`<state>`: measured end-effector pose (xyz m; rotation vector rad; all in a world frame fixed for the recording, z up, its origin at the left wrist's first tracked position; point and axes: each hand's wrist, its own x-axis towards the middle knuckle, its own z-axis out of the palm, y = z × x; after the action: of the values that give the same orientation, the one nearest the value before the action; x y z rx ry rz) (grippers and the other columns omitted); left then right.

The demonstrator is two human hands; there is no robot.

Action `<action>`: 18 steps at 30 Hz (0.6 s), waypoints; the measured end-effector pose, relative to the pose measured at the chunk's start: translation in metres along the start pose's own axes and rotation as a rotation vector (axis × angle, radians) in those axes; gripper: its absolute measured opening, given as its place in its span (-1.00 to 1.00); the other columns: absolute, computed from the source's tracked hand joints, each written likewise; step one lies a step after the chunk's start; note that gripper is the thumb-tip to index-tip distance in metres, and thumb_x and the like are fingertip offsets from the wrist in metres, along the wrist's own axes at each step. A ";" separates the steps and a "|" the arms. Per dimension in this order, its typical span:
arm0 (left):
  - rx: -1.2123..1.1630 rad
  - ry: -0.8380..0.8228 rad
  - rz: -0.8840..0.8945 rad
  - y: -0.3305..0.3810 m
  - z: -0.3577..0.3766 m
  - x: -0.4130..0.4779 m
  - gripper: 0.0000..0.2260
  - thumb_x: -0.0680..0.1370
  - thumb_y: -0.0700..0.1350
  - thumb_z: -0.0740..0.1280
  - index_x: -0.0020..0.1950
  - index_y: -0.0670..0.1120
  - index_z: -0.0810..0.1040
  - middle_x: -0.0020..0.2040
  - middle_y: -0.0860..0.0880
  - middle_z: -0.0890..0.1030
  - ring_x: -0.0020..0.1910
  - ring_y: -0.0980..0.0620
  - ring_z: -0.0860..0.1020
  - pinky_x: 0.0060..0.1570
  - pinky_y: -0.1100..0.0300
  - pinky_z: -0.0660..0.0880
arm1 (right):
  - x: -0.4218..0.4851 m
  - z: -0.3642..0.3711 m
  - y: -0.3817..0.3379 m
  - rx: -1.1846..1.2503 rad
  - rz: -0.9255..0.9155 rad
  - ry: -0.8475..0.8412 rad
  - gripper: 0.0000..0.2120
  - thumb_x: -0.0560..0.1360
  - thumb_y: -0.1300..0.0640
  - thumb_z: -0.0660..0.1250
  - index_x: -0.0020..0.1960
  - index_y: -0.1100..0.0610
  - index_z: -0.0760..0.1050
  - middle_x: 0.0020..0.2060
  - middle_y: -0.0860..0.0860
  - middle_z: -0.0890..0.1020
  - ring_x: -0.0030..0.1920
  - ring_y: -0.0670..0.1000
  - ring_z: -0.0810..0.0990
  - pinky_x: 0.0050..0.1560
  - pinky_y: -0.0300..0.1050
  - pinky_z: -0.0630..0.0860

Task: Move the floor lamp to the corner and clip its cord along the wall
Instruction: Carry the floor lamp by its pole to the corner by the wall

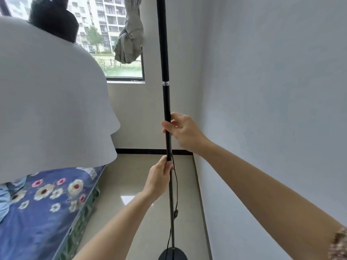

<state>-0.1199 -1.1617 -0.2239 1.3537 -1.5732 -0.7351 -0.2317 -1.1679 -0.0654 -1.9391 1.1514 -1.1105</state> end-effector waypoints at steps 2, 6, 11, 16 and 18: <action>0.011 0.000 0.023 -0.006 0.015 0.042 -0.81 0.61 -0.09 0.11 -0.16 -0.03 0.43 -0.30 0.03 0.57 -0.41 0.14 0.40 -0.33 0.25 0.38 | 0.037 -0.014 0.026 0.006 0.003 0.004 -0.83 0.58 0.11 0.26 0.02 0.20 0.53 -0.15 0.17 0.66 0.00 0.16 0.63 0.16 0.08 0.52; 0.029 0.032 0.016 -0.013 0.038 0.122 -0.80 0.62 -0.11 0.12 -0.15 -0.08 0.46 -0.40 0.14 0.50 -0.44 0.20 0.42 -0.39 0.39 0.33 | 0.113 -0.039 0.070 0.026 0.011 -0.014 -0.81 0.57 0.12 0.27 0.03 0.24 0.54 -0.18 0.13 0.64 -0.01 0.17 0.64 0.17 0.09 0.52; 0.055 0.049 -0.007 -0.023 0.053 0.216 -0.79 0.62 -0.10 0.11 -0.16 -0.08 0.45 -0.34 0.12 0.55 -0.39 0.16 0.42 -0.31 0.30 0.36 | 0.202 -0.057 0.110 0.053 0.001 -0.021 -0.83 0.56 0.12 0.28 0.01 0.23 0.54 -0.22 0.10 0.61 -0.12 0.09 0.59 0.17 0.15 0.51; 0.105 0.028 -0.009 -0.038 0.070 0.308 -0.78 0.62 -0.07 0.08 -0.16 -0.08 0.43 -0.28 -0.02 0.59 -0.31 -0.04 0.47 -0.25 0.19 0.39 | 0.284 -0.074 0.154 0.056 -0.012 -0.010 -0.88 0.56 0.10 0.29 -0.06 0.15 0.53 -0.28 0.02 0.60 -0.11 0.11 0.61 0.15 0.13 0.53; 0.110 0.021 -0.011 -0.045 0.077 0.347 -0.79 0.61 -0.05 0.08 -0.15 -0.07 0.41 -0.24 -0.10 0.60 -0.26 -0.09 0.49 -0.22 0.11 0.43 | 0.319 -0.080 0.172 0.050 -0.024 -0.003 -0.87 0.56 0.10 0.29 -0.06 0.15 0.53 -0.28 0.02 0.61 -0.10 0.15 0.62 0.13 0.13 0.53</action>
<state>-0.1658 -1.5166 -0.2081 1.4462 -1.6107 -0.6466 -0.2829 -1.5357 -0.0587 -1.9199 1.0911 -1.1381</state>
